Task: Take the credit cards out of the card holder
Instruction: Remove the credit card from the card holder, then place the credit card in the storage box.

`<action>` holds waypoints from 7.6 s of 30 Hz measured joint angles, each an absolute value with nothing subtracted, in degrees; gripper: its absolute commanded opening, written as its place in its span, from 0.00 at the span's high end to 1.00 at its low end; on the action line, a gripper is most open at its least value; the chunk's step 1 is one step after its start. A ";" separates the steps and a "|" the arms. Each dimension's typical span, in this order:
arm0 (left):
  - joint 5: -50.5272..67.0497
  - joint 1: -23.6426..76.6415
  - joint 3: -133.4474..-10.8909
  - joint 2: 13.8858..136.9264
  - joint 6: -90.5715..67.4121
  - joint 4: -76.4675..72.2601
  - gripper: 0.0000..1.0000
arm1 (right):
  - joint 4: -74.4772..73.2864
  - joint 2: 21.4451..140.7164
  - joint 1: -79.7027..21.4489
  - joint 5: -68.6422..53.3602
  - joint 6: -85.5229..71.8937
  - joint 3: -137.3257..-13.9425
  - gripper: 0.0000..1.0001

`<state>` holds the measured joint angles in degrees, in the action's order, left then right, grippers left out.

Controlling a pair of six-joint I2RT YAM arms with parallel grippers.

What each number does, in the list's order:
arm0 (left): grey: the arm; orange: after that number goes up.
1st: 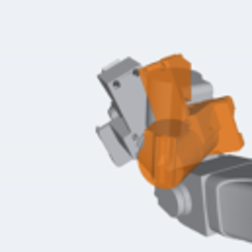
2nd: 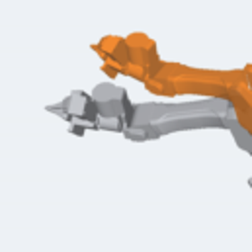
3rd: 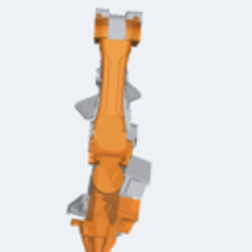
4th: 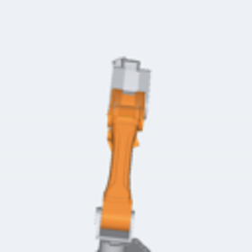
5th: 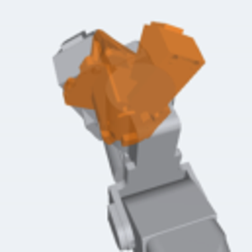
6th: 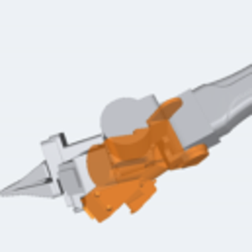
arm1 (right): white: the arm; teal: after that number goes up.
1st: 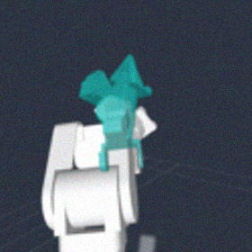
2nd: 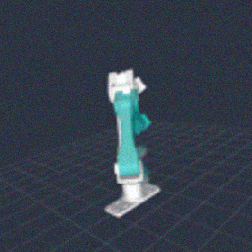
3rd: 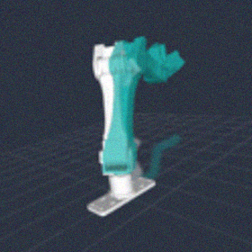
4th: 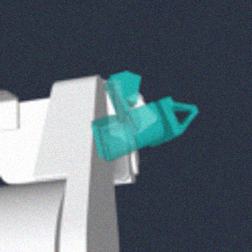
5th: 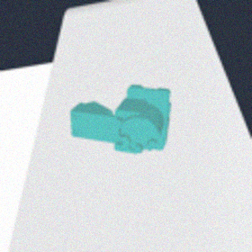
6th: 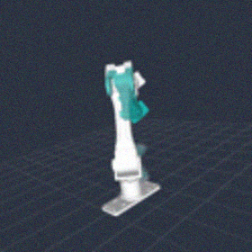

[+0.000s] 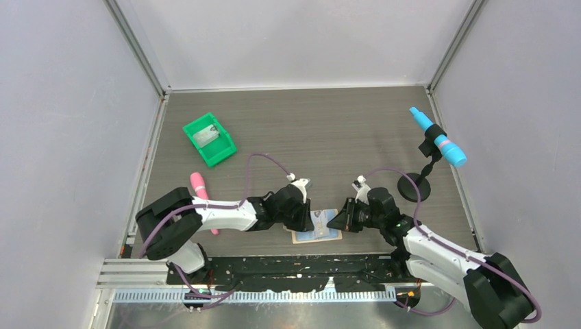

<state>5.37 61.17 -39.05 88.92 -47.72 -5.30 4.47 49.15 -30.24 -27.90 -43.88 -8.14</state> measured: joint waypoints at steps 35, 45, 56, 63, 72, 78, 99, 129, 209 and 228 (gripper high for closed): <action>2.63 59.55 -38.09 66.67 -51.24 -2.87 0.35 | 11.14 31.24 -30.24 -24.27 -55.64 -7.97 0.95; 4.25 59.51 -34.22 66.15 -56.69 -7.66 0.43 | 16.43 22.37 -30.24 -24.56 -62.92 -4.14 0.95; 10.59 58.00 -28.40 66.92 -63.88 -24.03 1.00 | 20.97 23.20 -29.98 -27.55 -64.58 -3.20 0.76; 13.63 56.99 -25.52 67.24 -64.40 -28.18 1.00 | 15.86 27.18 -29.82 -31.05 -56.53 -4.86 0.54; 15.75 56.14 -22.90 58.13 -59.02 -21.06 1.00 | 2.44 29.71 -29.82 -36.16 -41.56 -15.88 0.25; 20.32 56.12 -22.76 51.35 -53.17 -14.31 1.00 | -4.89 34.74 -29.76 -40.10 -33.08 -24.67 0.25; 29.58 56.12 -22.48 53.91 -46.30 -8.97 1.00 | -4.54 51.18 -29.78 -51.70 -27.03 -28.99 0.43; 30.74 44.73 -23.92 53.47 -47.42 -9.04 0.21 | 27.73 54.89 -30.00 -46.68 -49.28 -14.44 0.95; 28.36 -11.94 -56.55 68.12 -36.62 24.58 1.00 | 16.93 22.39 -30.02 -26.59 -59.86 -5.30 0.04; 21.37 -15.77 -83.85 99.61 -31.00 37.98 1.00 | 14.37 30.85 -30.02 -29.91 -53.84 -8.32 0.05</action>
